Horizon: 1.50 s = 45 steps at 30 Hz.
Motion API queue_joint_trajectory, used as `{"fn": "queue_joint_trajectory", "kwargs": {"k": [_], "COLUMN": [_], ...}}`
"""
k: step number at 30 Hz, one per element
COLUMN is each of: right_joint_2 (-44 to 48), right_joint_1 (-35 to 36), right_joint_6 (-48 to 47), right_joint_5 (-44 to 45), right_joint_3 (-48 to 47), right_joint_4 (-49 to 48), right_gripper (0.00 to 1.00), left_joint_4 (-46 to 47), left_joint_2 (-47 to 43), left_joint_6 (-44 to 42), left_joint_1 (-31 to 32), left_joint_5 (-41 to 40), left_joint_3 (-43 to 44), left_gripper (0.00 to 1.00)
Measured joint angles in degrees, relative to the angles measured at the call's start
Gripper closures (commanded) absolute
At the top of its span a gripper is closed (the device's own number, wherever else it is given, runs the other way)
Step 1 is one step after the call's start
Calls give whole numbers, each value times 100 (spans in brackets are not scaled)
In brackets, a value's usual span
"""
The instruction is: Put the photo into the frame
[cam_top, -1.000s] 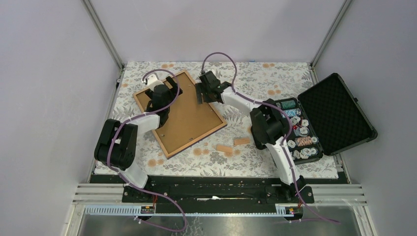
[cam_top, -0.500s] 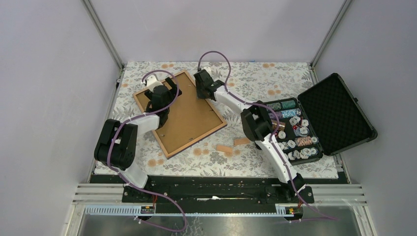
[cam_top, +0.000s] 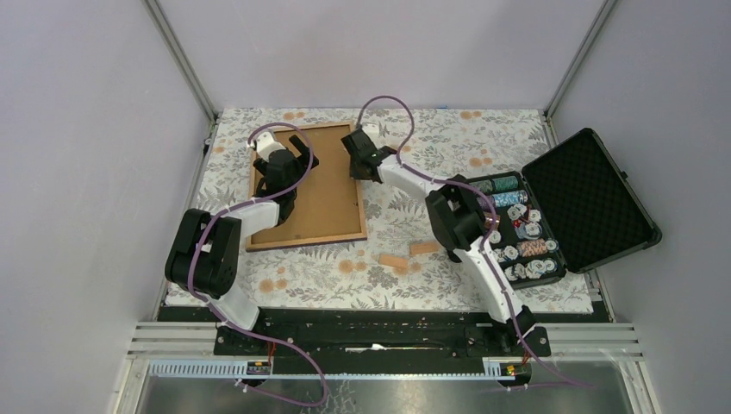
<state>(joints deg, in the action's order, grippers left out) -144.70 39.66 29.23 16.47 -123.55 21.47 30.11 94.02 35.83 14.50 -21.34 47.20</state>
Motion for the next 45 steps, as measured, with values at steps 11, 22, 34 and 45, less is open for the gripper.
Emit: {"fn": "queue_joint_trajectory", "kwargs": {"k": [11, 22, 34, 45], "right_joint_2": [2448, 3032, 2118, 1574], "right_joint_1": [44, 46, -691, -857], "right_joint_6": [1777, 1394, 737, 111], "right_joint_5": [258, 404, 501, 96], "right_joint_3": [4072, 4570, 3143, 2752], "right_joint_4": [-1034, -1145, -962, -876], "right_gripper": [80, 26, 26, 22], "left_joint_4": [17, 46, 170, 173], "left_joint_2": [7, 258, 293, 297], "left_joint_6": [68, 304, 476, 531], "left_joint_1": [-74, -74, -74, -74], "left_joint_5": [70, 463, 616, 638], "left_joint_3": [0, 28, 46, 46], "left_gripper": [1, 1, 1, 1]}}
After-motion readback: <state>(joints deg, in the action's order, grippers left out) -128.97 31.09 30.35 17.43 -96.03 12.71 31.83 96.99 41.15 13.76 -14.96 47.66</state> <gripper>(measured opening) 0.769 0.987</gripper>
